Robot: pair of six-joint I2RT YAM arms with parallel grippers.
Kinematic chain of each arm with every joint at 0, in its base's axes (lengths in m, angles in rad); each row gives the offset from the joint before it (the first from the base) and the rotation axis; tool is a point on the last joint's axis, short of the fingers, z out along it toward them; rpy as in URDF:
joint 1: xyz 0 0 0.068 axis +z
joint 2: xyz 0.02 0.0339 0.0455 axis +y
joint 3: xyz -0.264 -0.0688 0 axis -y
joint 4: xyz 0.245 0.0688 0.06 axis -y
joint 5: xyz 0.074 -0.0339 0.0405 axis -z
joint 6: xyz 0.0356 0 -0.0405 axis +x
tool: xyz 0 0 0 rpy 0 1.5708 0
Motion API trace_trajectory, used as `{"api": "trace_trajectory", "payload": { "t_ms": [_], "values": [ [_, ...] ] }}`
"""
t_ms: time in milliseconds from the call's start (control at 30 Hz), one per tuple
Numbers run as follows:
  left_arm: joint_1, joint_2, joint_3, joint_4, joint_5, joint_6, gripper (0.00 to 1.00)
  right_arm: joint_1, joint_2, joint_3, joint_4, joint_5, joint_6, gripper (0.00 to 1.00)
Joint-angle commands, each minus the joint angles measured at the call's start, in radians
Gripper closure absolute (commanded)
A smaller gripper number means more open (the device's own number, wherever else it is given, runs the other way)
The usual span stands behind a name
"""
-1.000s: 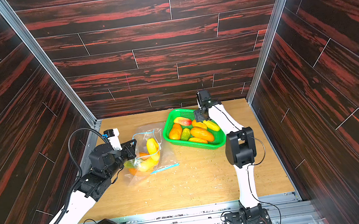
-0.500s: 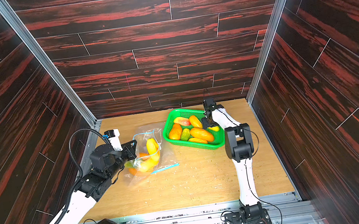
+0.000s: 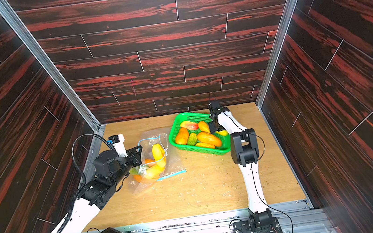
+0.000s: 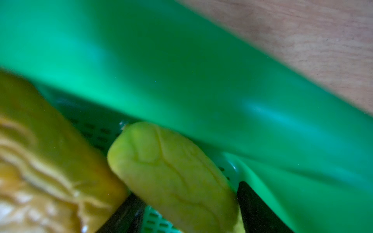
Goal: Place the mango in a zip-top bag and seal the zipper
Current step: Pick up the mango from the basket, then place the mango in the zipper food storage bag.
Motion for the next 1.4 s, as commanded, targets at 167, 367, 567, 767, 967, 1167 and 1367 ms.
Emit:
{"api": "trace_trajectory", "payload": {
  "t_ms": [167,367,567,767,967,1167,1367],
  "values": [
    [0.001,-0.001,0.009,0.013,0.005,-0.005,0.99,0.007,0.008,-0.079,0.006,-0.020,0.009,0.67],
    [0.001,-0.006,0.007,0.010,0.000,-0.005,0.99,0.005,-0.107,-0.180,0.093,-0.126,0.052,0.75],
    [0.002,-0.011,0.004,0.007,-0.006,-0.005,0.99,0.006,-0.235,-0.243,0.158,-0.150,0.081,0.84],
    [0.002,-0.011,-0.001,0.011,-0.008,-0.007,0.99,0.005,-0.346,-0.301,0.201,-0.140,0.094,0.88],
    [0.001,-0.009,-0.001,0.017,-0.006,-0.008,0.99,0.010,-0.610,-0.526,0.446,-0.363,0.153,0.91],
    [0.002,0.007,-0.003,0.046,0.008,-0.029,0.99,0.098,-0.952,-0.965,1.195,-0.841,0.428,0.90],
    [0.002,0.015,0.004,0.074,0.038,-0.059,0.99,0.334,-0.943,-1.038,1.514,-0.864,0.477,0.90]
  ]
}}
